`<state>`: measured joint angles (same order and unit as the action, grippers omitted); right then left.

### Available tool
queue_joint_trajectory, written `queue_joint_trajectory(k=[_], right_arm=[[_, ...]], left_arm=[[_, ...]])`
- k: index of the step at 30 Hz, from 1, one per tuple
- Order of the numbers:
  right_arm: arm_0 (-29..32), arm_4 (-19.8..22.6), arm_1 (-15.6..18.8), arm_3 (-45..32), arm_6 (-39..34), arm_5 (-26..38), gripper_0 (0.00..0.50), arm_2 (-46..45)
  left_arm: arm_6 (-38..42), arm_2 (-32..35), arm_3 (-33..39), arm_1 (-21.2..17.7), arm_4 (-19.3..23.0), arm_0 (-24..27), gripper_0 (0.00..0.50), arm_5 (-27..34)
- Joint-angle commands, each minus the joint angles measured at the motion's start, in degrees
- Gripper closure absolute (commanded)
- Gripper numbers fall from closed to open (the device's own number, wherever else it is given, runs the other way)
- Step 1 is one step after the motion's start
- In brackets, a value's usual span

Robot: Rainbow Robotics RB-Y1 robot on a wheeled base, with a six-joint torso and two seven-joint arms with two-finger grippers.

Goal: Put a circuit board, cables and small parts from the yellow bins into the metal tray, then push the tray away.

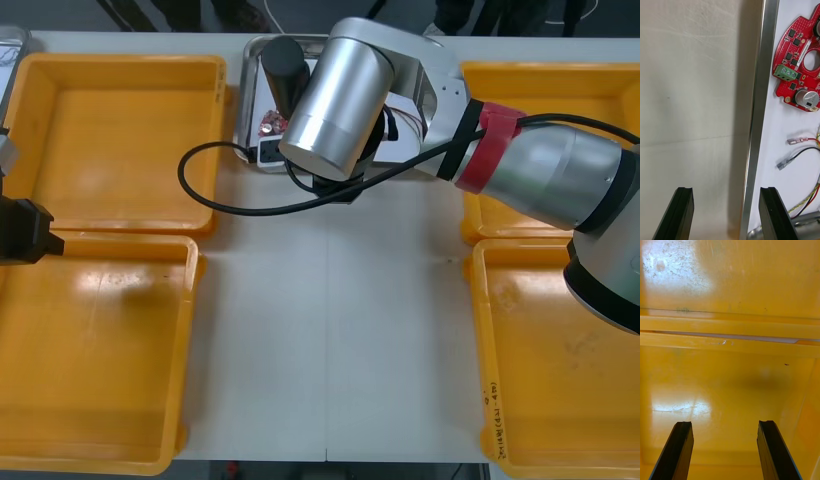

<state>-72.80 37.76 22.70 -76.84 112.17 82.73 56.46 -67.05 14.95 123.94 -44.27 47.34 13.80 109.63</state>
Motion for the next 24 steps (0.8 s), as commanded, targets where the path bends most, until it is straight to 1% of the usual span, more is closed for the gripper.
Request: queue_joint_trajectory(k=[1, 2, 4, 5, 7, 8, 10, 11, 13, 17, 19, 22, 24], right_arm=[[2.75, -0.5, -1.08, -7.89, -1.17, 8.33, 0.0, -8.65], [3.27, -0.67, -1.08, -8.85, -1.25, 9.73, 0.0, -9.44], [5.12, -1.46, -1.08, -12.19, -2.05, 14.65, 0.0, -12.17], [5.65, -1.64, -1.08, -12.9, -2.22, 15.8, 0.0, -12.96], [7.49, -2.87, -1.08, -16.24, -2.84, 21.25, 0.0, -15.6], [7.93, -3.13, -1.08, -16.94, -3.01, 22.57, 0.0, -16.21], [10.04, -4.98, -1.08, -20.46, -3.72, 27.27, 0.0, -18.85], [10.57, -5.51, -1.08, -21.34, -3.98, 27.27, 0.0, -19.46], [12.68, -7.09, -1.08, -25.47, -6.7, 27.27, 0.0, -22.01], [16.02, -9.37, -1.08, -31.27, -11.1, 27.27, 0.0, -24.82], [18.13, -11.31, -1.08, -34.26, -13.56, 27.27, 0.0, -26.32], [19.97, -12.54, -0.99, -36.01, -15.76, 27.27, 0.0, -28.25], [21.12, -12.45, -0.55, -36.8, -17.25, 27.27, 0.0, -29.57]], left_arm=[[-2.12, 1.75, 1.74, -2.48, 0.39, -0.79, 0.0, 0.37], [-2.12, 1.75, 1.74, -2.48, 0.39, -0.79, 0.0, 0.37], [-2.12, 1.75, 1.74, -2.48, 0.39, -0.79, 0.0, 0.37], [-2.12, 1.75, 1.74, -2.48, 0.39, -0.79, 0.0, 0.37], [-2.12, 1.75, 1.74, -2.48, 0.39, -0.79, 0.0, 0.37], [-2.12, 1.75, 1.74, -2.48, 0.39, -0.79, 0.0, 0.37], [-2.12, 1.75, 1.74, -2.48, 0.39, -0.79, 0.0, 0.37], [-2.12, 1.75, 1.74, -2.48, 0.39, -0.79, 0.0, 0.37], [-2.12, 1.75, 1.74, -2.48, 0.39, -0.79, 0.0, 0.37], [-2.12, 1.75, 1.74, -2.48, 0.39, -0.79, 0.0, 0.37], [-2.12, 1.75, 1.74, -2.48, 0.39, -0.79, 0.0, 0.37], [-2.12, 1.75, 1.74, -2.48, 0.39, -0.79, 0.0, 0.37], [-2.12, 1.75, 1.74, -2.48, 0.39, -0.79, 0.0, 0.37]])
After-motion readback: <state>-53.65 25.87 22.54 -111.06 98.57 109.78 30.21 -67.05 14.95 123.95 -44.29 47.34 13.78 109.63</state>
